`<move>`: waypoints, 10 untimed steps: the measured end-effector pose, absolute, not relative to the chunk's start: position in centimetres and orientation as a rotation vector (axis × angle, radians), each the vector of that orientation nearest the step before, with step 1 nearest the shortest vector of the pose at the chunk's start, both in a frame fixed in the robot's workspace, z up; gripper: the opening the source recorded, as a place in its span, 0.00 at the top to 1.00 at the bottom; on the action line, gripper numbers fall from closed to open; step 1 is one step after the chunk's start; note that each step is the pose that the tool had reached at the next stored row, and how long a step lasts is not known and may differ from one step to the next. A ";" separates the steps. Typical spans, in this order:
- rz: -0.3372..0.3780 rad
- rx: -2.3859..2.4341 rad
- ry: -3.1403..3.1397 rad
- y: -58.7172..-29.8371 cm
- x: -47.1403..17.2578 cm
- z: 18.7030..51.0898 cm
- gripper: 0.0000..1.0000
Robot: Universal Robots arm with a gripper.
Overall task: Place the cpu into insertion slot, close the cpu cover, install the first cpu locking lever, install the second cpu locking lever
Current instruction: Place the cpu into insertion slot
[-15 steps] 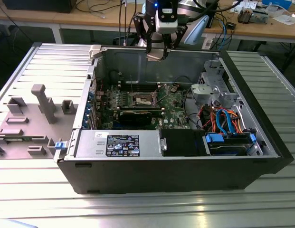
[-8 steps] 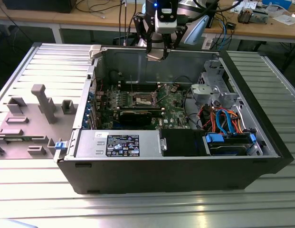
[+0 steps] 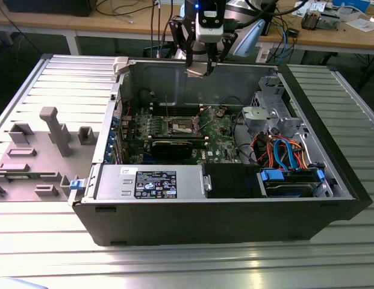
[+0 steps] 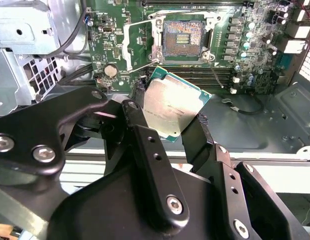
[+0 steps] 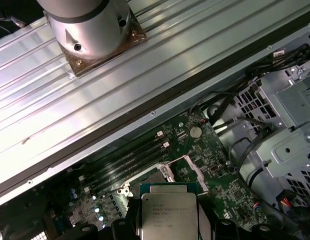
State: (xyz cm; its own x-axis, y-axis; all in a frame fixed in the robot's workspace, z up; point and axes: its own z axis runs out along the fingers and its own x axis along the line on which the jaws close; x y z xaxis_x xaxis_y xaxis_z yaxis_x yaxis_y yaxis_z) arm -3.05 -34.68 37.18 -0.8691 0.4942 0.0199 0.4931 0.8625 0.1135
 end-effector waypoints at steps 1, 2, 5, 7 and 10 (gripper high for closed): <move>0.180 0.803 3.022 -34.7 -3.1 37.2 0.45; 0.180 0.806 3.021 -34.7 -3.1 37.2 0.45; 0.180 0.815 3.018 -34.7 -3.1 37.2 0.45; 0.180 0.823 3.015 -34.7 -3.1 37.2 0.45; 0.180 0.831 3.013 -34.7 -3.1 37.2 0.45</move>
